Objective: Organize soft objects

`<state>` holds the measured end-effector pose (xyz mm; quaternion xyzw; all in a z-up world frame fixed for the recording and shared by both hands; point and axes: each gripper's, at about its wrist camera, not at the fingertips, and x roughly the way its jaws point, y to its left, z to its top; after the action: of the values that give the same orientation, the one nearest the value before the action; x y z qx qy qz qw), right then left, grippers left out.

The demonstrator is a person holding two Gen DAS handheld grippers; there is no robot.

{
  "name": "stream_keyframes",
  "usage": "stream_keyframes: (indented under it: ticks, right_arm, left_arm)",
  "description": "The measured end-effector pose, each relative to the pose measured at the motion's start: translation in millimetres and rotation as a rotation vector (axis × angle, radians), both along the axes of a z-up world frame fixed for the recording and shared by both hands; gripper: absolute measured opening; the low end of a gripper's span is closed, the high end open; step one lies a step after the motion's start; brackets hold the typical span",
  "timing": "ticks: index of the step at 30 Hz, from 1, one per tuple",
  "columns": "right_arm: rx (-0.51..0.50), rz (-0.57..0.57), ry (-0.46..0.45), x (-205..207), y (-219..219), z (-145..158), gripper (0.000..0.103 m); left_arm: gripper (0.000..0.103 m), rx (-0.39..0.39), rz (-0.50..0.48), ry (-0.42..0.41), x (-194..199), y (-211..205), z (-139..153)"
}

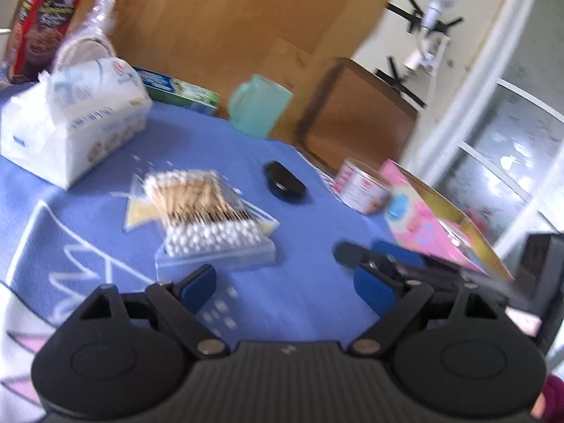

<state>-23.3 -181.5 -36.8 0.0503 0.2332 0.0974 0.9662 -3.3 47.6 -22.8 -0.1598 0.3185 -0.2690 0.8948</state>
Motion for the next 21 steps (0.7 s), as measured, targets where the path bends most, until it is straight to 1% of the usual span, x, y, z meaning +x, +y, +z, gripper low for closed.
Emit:
stream_keyframes:
  ticks: [1, 6, 8, 10, 14, 18, 21]
  right_arm:
    - [0.014, 0.003, 0.001, -1, -3, 0, 0.075]
    - [0.090, -0.015, 0.013, -3, -15, -1, 0.076]
    - [0.099, -0.012, 0.009, -4, -16, -1, 0.077]
    - [0.093, -0.008, 0.002, -4, -13, -1, 0.078]
    - [0.096, -0.005, -0.006, -4, -13, 0, 0.080]
    - [0.107, -0.009, -0.007, -4, -15, 0, 0.080]
    - [0.105, -0.009, -0.009, -4, -14, 0, 0.080]
  left_arm:
    - [0.090, -0.002, 0.004, 0.000, 3, 0, 0]
    - [0.096, -0.064, -0.016, -0.008, 4, 5, -2]
    - [0.098, -0.094, -0.008, -0.018, 1, 10, -3]
    - [0.099, -0.103, 0.003, -0.027, -1, 12, -3]
    - [0.099, -0.074, -0.019, -0.068, -6, 6, 1]
    - [0.099, 0.002, -0.049, -0.117, -14, -8, 5]
    - [0.099, 0.044, -0.069, -0.147, -19, -16, 6]
